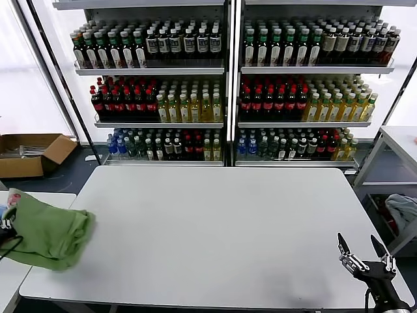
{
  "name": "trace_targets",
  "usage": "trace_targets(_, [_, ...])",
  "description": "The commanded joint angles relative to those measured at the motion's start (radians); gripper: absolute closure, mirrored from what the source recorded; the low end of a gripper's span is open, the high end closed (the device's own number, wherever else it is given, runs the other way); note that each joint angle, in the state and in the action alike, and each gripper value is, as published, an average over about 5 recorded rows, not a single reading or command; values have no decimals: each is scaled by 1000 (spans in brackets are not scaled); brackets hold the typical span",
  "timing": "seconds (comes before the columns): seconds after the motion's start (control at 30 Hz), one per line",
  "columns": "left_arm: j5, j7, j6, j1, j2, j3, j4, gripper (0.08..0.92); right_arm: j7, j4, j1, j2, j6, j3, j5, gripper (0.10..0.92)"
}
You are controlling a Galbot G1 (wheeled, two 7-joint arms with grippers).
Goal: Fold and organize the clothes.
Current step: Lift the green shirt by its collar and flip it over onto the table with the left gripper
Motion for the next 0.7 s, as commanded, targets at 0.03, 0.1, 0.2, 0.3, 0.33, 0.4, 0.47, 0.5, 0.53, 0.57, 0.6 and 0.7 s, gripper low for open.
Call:
trace_targets(0.03, [135, 1, 16, -3, -42, 138, -169, 883, -2, -9, -17, 6, 20, -1, 4, 203])
trace_targets(0.1, [182, -13, 18, -10, -79, 236, -203, 883, -2, -11, -20, 12, 24, -6, 3, 203])
trace_targets(0.2, [213, -47, 28, -32, -116, 426, -256, 883, -2, -12, -20, 20, 25, -19, -2, 203])
trace_targets(0.3, [195, -88, 55, -61, -133, 628, -295, 883, -1, -13, -17, 31, 25, -33, -17, 203])
trace_targets(0.33, [182, -101, 65, -69, -135, 687, -300, 883, -1, -13, -17, 34, 25, -36, -21, 203])
trace_targets(0.4, [137, -141, 85, -86, -138, 798, -291, 883, -2, -10, -19, 41, 25, -38, -27, 203])
trace_targets(0.47, [70, -189, 103, -106, -144, 880, -265, 883, -2, -8, -25, 46, 28, -35, -27, 203])
trace_targets(0.5, [43, -211, 109, -119, -150, 907, -245, 883, -2, -8, -29, 48, 29, -32, -27, 203])
trace_targets(0.53, [23, -227, 111, -134, -159, 923, -225, 883, -2, -7, -34, 50, 32, -30, -28, 203])
trace_targets(0.57, [8, -240, 109, -150, -168, 933, -205, 883, -2, -6, -38, 53, 34, -27, -27, 203])
trace_targets(0.6, [-5, -251, 106, -168, -178, 939, -187, 883, -2, -5, -43, 55, 35, -25, -28, 203])
trace_targets(0.7, [-41, -272, 79, -216, -198, 939, -159, 883, -3, -3, -52, 62, 38, -25, -30, 203])
